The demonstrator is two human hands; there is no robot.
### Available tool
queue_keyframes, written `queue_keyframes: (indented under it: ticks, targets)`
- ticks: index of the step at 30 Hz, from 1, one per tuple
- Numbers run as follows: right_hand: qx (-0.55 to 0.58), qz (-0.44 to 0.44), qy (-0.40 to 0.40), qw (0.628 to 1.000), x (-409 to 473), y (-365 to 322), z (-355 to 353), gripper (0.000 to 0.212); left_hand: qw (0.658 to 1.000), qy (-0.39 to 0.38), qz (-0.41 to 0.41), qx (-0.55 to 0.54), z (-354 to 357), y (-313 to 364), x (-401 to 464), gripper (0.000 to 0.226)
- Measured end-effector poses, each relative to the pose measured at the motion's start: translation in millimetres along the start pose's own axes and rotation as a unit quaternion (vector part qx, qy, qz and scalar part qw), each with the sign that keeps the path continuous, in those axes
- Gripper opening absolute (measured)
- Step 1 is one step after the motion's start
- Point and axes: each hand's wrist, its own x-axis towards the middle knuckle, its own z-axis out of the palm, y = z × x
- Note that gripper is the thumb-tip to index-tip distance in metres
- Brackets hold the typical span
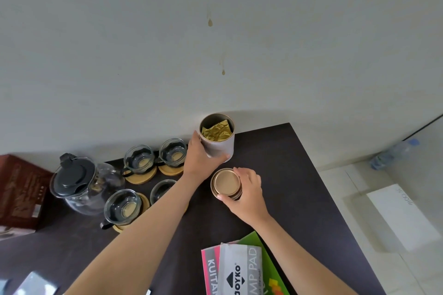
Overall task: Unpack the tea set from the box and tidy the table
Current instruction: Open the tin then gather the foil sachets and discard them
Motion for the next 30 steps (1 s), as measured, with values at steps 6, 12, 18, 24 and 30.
queue_keyframes:
  ticks: [6, 12, 18, 24, 30]
  targets:
    - [0.026, 0.013, -0.003, 1.000, -13, -15, -15, 0.073, 0.998, 0.013, -0.036, 0.043, -10, 11, -31, 0.082]
    - [0.075, 0.004, -0.001, 0.997, -41, -44, -25, 0.061, 0.996, 0.036, -0.048, 0.060, -35, 19, -93, 0.094]
    - [0.072, -0.035, -0.037, 0.996, -91, -89, -15, 0.053, 0.995, 0.071, -0.020, 0.070, -81, -7, -175, 0.068]
    - [0.056, -0.071, -0.053, 0.995, -147, -144, 17, 0.050, 0.990, 0.112, -0.034, 0.075, -142, -59, -251, 0.059]
    - [0.026, -0.011, -0.107, 0.994, -218, -190, 70, 0.057, 0.984, 0.114, -0.094, 0.101, -217, -145, -330, 0.065]
